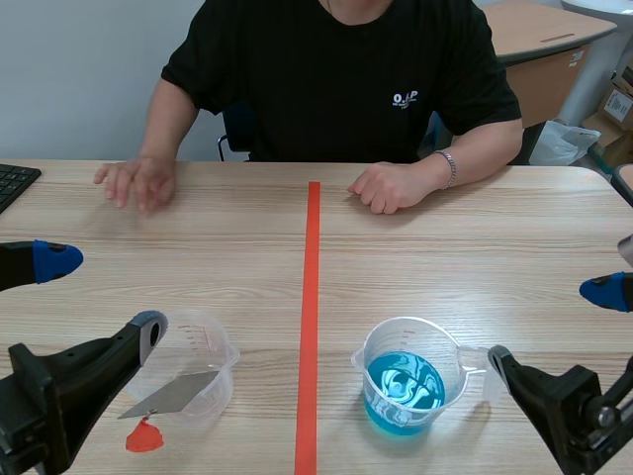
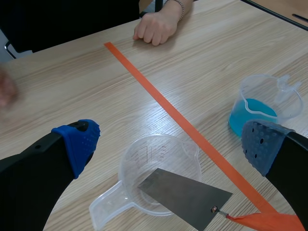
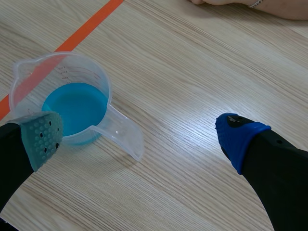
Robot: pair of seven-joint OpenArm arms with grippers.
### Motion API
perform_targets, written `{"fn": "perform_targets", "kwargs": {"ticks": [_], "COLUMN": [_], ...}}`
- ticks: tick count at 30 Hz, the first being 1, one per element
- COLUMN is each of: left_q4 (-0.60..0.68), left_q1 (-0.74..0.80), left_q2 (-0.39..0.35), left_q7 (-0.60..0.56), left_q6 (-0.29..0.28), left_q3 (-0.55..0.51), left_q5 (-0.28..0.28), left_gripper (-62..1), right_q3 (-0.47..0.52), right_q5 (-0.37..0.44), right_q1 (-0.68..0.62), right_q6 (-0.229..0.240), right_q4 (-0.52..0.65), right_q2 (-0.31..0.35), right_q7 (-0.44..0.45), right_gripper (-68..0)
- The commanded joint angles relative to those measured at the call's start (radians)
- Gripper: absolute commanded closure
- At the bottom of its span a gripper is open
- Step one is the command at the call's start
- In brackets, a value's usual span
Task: Do the redox reaction experiment.
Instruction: 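Lift the metal plate out of the left beaker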
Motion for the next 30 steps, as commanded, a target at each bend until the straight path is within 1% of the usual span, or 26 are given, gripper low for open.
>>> {"fn": "perform_targets", "kwargs": {"ticks": [1, 6, 30], "left_q4": [0.006, 0.006, 0.006], "left_q1": [-0.003, -0.003, -0.003], "left_q2": [0.0, 0.0, 0.0], "left_q7": [-0.009, 0.006, 0.002], "left_q6": [-0.002, -0.002, -0.002], "left_q3": [0.003, 0.003, 0.003], "left_q5": [-0.006, -0.006, -0.006], "left_gripper": [-62.3, -62.3, -62.3], "right_q3": [0.01, 0.01, 0.01], "right_q5": [0.003, 0.003, 0.003], "right_q1": [0.0, 0.0, 0.0], "right_q6": [-0.016, -0.016, -0.015], "right_q4": [0.018, 0.018, 0.018], "right_q2": [0.011, 0.011, 0.011], "right_q7": [0.018, 0.018, 0.015], "right_gripper": [-67.9, -67.9, -67.9]}}
